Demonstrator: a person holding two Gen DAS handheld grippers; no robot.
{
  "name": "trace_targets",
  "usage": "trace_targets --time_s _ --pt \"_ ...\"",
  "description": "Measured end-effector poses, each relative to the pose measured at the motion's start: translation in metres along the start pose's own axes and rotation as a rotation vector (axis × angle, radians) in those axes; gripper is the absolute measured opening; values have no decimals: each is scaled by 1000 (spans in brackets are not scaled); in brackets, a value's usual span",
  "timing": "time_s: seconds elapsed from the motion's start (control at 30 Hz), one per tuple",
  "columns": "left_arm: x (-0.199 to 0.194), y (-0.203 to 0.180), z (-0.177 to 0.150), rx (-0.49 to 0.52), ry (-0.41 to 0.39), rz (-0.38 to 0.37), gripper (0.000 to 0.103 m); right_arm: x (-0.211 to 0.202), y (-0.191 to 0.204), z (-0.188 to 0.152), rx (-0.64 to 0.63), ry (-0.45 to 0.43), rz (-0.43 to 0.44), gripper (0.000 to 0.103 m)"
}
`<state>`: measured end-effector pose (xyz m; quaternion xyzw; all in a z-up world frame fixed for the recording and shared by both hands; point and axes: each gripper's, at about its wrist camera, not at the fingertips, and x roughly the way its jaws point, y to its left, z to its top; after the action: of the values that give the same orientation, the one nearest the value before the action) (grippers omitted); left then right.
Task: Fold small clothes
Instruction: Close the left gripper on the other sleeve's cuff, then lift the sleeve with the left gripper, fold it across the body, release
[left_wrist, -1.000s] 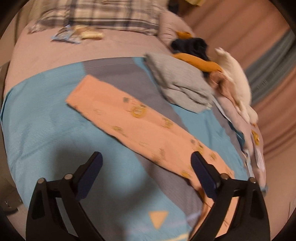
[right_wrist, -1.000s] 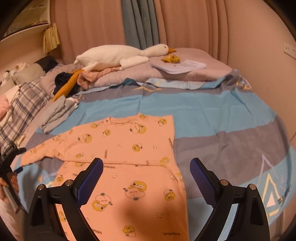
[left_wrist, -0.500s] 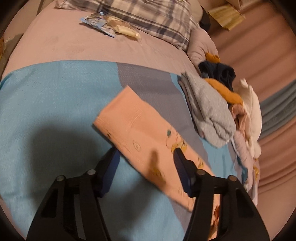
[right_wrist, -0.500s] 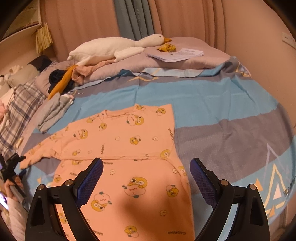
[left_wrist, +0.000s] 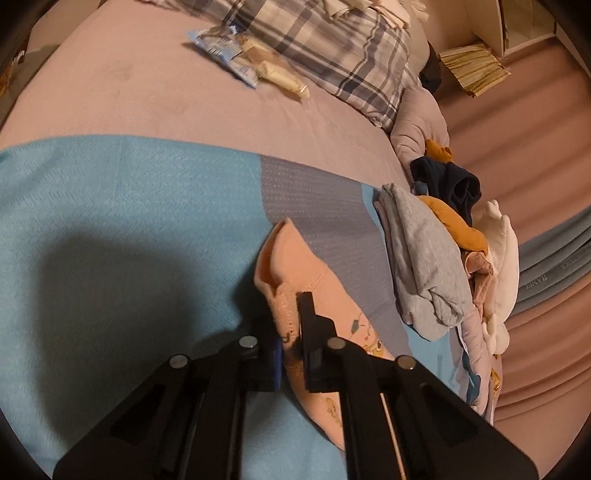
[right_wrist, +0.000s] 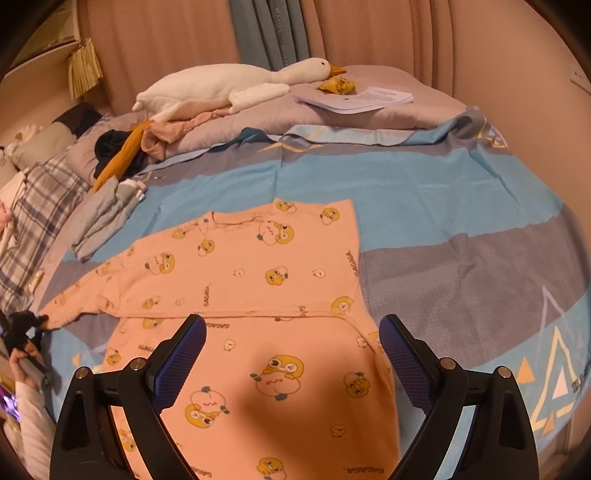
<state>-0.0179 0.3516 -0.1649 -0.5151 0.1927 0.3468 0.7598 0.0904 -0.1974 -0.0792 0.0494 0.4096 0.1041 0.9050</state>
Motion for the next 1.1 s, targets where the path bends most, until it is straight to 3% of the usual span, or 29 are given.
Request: trace_targets --time_s 0.23,0.53,0.7,0.83,1.1 --pt "-20 -33 -2 71 -5 -35 6 0 -5 -1 16 2 -4 94" --pt "-55 -105 -23 222 0 -168 5 -5 -14 -4 41 -8 -11 94" --pt "-71 -146 -44 309 39 -264 6 -8 -19 -6 53 -15 -11 94" --pt "-79 -176 -67 403 51 -285 6 -9 -25 -7 70 -20 -10 94" --pt "-82 -217 -120 540 148 -367 6 -13 -37 -10 105 -28 -15 94"
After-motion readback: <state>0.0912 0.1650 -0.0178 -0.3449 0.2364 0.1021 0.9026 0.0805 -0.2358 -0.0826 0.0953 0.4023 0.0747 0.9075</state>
